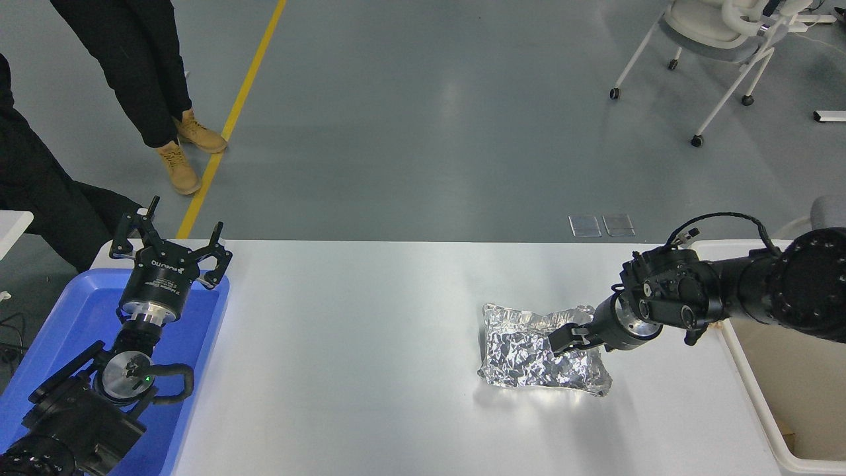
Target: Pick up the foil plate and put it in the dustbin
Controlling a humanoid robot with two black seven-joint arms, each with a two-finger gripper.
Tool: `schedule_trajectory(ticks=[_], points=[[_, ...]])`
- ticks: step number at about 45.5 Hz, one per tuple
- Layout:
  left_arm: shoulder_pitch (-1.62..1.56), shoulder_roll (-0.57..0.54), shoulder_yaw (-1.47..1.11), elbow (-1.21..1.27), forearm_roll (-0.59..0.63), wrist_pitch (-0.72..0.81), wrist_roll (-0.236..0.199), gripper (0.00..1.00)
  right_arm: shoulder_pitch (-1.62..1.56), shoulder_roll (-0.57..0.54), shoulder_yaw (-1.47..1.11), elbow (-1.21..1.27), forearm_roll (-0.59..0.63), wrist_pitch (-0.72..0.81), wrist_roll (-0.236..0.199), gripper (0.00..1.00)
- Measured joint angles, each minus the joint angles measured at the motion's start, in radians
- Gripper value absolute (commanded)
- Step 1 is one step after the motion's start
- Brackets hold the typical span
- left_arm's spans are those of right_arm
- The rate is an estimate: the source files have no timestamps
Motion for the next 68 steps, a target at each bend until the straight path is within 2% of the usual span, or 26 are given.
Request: schedule_trajectory(ticks=[7, 10, 13, 27, 51, 68], points=[[0.0, 0.0, 0.0, 0.0, 0.0, 0.0, 0.0, 1.0, -0.023, 0.001, 0.0, -0.029, -0.008, -0.01, -0.001, 0.99], [0.0, 0.0, 0.0, 0.0, 0.0, 0.0, 0.0, 1.0, -0.032, 0.002, 0.0, -0.039, -0.012, -0.012, -0.001, 0.96], [0.0, 0.0, 0.0, 0.0, 0.0, 0.0, 0.0, 1.0, -0.041, 0.002, 0.0, -0.048, -0.018, -0.014, -0.001, 0.89], [0.0, 0.0, 0.0, 0.0, 0.0, 0.0, 0.0, 1.0, -0.073, 0.006, -0.001, -0.077, -0.03, -0.028, -0.001, 0.0], [0.0, 0.0, 0.0, -0.001, 0.0, 0.0, 0.0, 1.0, -0.045, 0.012, 0.012, -0.071, -0.025, -0.03, 0.002, 0.0], [0.0, 0.0, 0.0, -0.001, 0.0, 0.0, 0.0, 1.0, 0.119, 0.0, 0.003, 0.055, -0.015, -0.008, 0.009, 0.0]])
